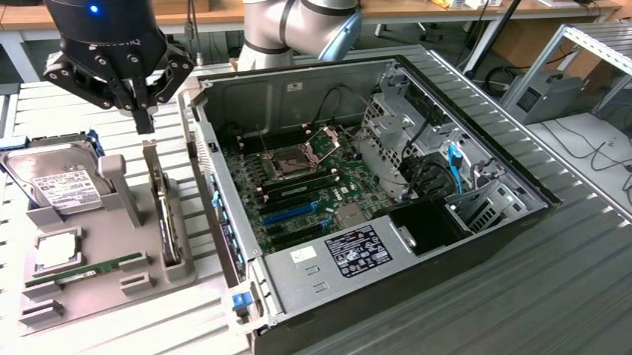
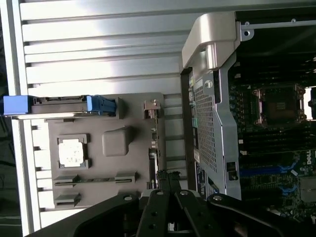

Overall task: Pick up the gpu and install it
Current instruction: 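Reach for the gpu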

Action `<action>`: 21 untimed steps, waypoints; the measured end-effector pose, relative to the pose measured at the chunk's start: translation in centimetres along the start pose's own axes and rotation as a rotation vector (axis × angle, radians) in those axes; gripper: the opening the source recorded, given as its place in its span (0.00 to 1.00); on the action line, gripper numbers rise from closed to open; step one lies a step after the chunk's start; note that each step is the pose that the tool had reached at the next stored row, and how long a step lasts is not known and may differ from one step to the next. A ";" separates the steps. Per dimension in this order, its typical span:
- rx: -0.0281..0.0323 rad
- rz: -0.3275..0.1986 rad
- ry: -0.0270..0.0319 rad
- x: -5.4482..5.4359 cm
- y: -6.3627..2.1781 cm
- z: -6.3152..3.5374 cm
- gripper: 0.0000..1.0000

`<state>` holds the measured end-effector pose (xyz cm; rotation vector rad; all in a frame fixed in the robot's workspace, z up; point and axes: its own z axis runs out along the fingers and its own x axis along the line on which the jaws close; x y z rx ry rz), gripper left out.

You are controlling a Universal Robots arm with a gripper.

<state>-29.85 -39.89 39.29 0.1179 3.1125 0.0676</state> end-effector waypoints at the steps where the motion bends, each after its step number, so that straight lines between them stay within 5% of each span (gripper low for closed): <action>1: 0.0000 0.000 0.0000 0.0 0.00 0.00 0.11; 9: 0.0001 0.000 0.0001 0.0 -0.14 -0.01 0.11; 21: 0.0000 0.000 0.0000 -0.1 -1.42 -0.06 0.11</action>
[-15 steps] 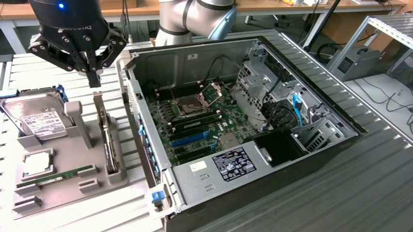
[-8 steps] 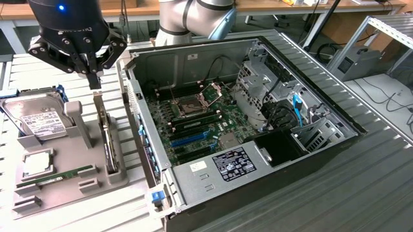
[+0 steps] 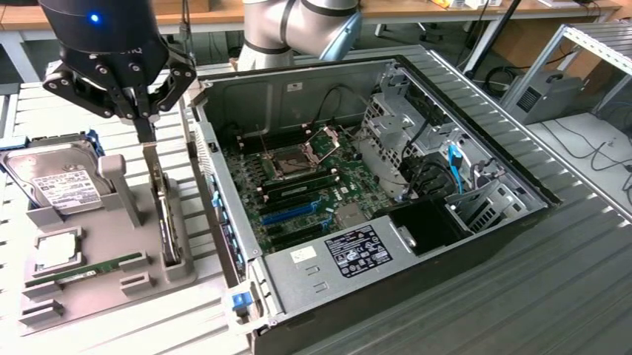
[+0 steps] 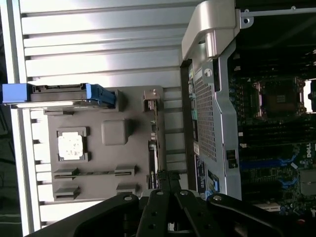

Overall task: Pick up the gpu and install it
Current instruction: 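Reach for the gpu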

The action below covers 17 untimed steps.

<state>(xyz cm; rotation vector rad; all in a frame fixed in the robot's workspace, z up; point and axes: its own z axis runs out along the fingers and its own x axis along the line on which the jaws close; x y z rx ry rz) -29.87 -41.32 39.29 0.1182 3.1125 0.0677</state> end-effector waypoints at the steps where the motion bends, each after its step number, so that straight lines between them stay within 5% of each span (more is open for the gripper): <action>1: 0.0000 0.000 0.0000 0.0 -0.15 -0.01 0.11; 11: 0.0000 0.000 0.0000 -0.1 -1.57 -0.07 0.11; 17: 0.0001 0.000 0.0000 0.3 -1.65 -0.08 0.11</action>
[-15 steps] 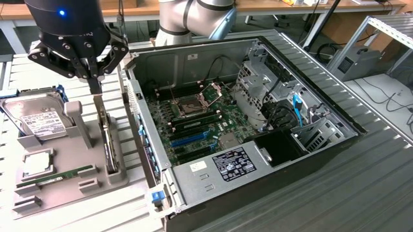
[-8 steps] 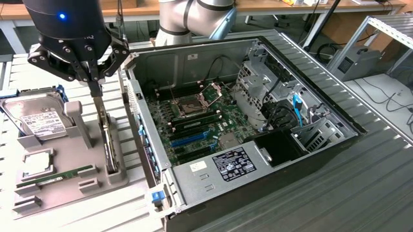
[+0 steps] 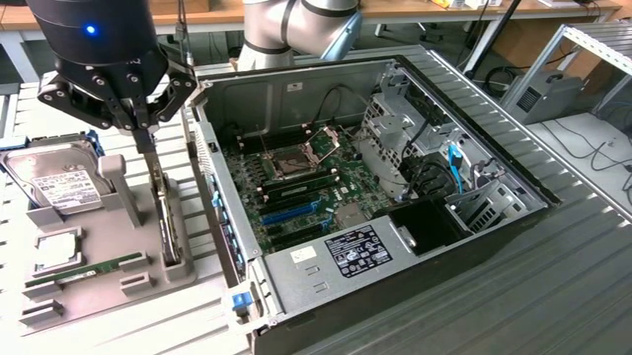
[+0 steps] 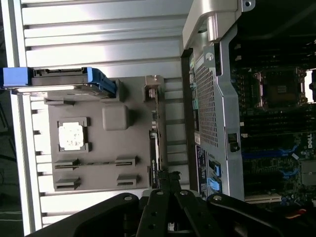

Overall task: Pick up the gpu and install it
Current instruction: 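Reach for the gpu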

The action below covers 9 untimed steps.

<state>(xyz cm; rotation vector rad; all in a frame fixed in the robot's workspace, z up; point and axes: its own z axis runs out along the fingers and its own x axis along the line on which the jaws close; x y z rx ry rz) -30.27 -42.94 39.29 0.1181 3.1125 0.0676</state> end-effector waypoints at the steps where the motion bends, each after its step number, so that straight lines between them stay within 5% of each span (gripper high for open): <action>1: 0.0001 0.000 0.0000 0.1 -0.01 -0.01 0.11; 9: 0.0000 0.000 0.0000 0.8 -0.06 -0.02 0.11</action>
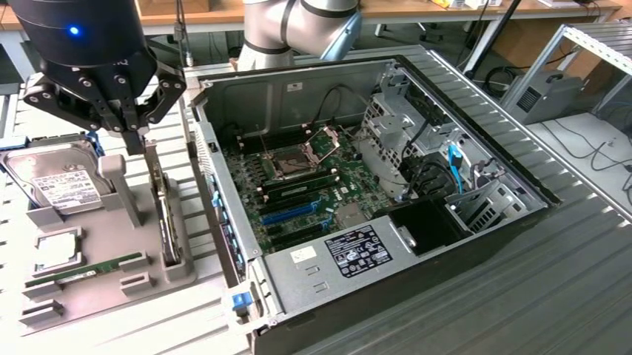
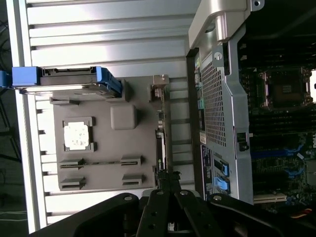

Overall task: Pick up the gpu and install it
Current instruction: 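Reach for the gpu, then pick up the gpu and move the gpu toward the slot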

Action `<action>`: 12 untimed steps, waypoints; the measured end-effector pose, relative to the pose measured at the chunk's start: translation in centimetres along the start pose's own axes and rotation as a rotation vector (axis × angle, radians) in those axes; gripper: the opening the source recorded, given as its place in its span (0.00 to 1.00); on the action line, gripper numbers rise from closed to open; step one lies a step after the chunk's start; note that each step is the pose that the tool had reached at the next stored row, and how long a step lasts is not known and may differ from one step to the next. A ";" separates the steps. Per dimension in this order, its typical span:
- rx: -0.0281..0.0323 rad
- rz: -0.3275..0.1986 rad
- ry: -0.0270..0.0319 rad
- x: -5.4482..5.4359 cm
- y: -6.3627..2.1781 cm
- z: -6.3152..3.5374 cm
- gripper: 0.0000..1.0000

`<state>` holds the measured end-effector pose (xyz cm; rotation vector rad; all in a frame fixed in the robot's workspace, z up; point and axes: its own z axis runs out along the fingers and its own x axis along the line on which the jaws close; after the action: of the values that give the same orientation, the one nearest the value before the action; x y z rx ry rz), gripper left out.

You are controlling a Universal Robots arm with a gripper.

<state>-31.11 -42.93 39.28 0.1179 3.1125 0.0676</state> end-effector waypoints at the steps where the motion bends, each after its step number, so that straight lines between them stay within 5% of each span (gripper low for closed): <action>1: 0.0000 0.000 0.0000 0.0 0.00 0.00 0.11; 12: 0.0000 0.000 0.0000 0.0 0.00 0.00 0.11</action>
<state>-31.13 -42.93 39.28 0.1181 3.1125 0.0677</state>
